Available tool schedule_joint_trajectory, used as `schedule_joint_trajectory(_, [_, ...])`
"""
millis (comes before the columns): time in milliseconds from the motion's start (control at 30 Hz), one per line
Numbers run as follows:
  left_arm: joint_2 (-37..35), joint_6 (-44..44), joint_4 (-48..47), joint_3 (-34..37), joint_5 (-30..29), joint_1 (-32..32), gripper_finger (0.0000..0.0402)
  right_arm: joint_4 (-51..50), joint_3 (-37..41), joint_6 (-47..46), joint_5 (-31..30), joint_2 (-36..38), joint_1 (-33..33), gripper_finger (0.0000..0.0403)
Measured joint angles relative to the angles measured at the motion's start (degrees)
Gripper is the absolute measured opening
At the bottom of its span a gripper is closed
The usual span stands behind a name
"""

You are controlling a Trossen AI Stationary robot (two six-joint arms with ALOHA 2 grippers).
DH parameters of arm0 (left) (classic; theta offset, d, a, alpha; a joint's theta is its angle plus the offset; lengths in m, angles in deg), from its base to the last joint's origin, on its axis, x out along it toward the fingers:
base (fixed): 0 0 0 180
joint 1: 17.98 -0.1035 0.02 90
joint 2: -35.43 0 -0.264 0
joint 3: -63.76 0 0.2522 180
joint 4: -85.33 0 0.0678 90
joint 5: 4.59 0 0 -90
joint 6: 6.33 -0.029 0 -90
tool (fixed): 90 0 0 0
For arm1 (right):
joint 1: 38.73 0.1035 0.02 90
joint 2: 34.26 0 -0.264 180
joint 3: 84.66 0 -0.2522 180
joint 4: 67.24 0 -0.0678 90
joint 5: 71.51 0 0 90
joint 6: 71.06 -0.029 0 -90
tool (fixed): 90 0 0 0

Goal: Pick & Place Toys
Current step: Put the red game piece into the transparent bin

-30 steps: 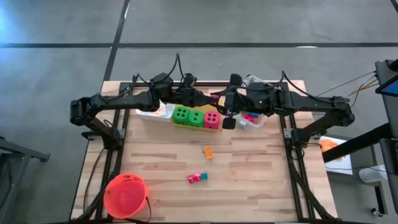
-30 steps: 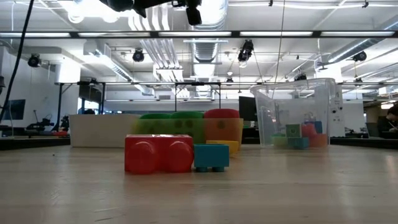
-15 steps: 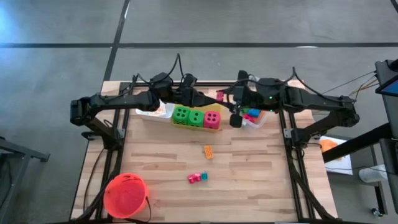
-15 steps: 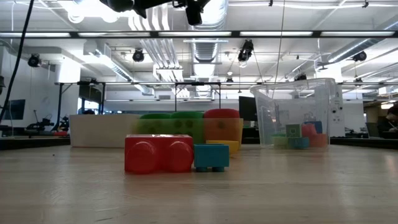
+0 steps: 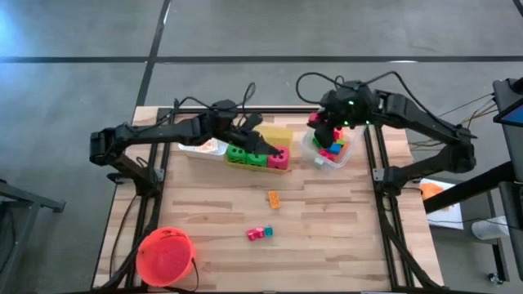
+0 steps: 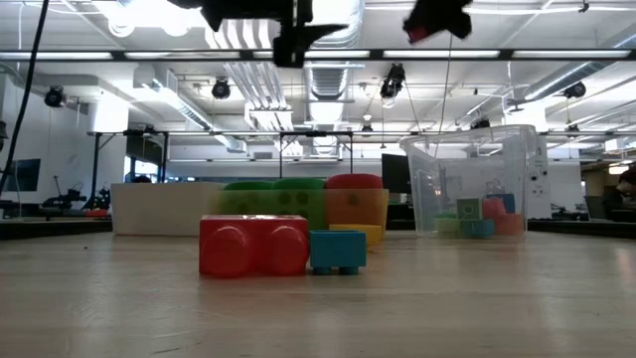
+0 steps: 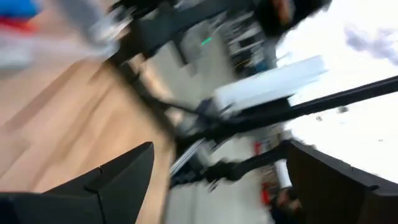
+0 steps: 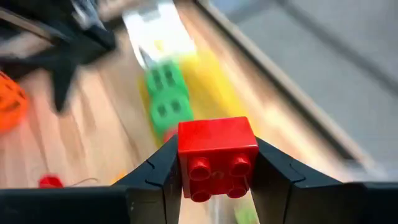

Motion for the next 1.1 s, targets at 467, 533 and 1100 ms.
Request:
schedule_joint_trajectory(467, [-0.1, -13.3, -28.6, -5.5, -5.5, 3.0, 0.035, -6.0, 14.6, 0.1, 11.2, -1.2, -17.5, 0.0131])
schedule_joint_trajectory(533, [-0.2, -13.3, -28.5, -5.5, -5.6, 3.5, 0.035, -5.9, 16.1, -0.1, 11.9, -1.9, -19.6, 0.0131])
schedule_joint_trajectory(1100, [-0.2, -13.1, -28.5, -5.5, -6.9, 5.1, 0.035, -5.5, 20.2, 8.3, 14.5, -15.0, -23.1, 0.0131])
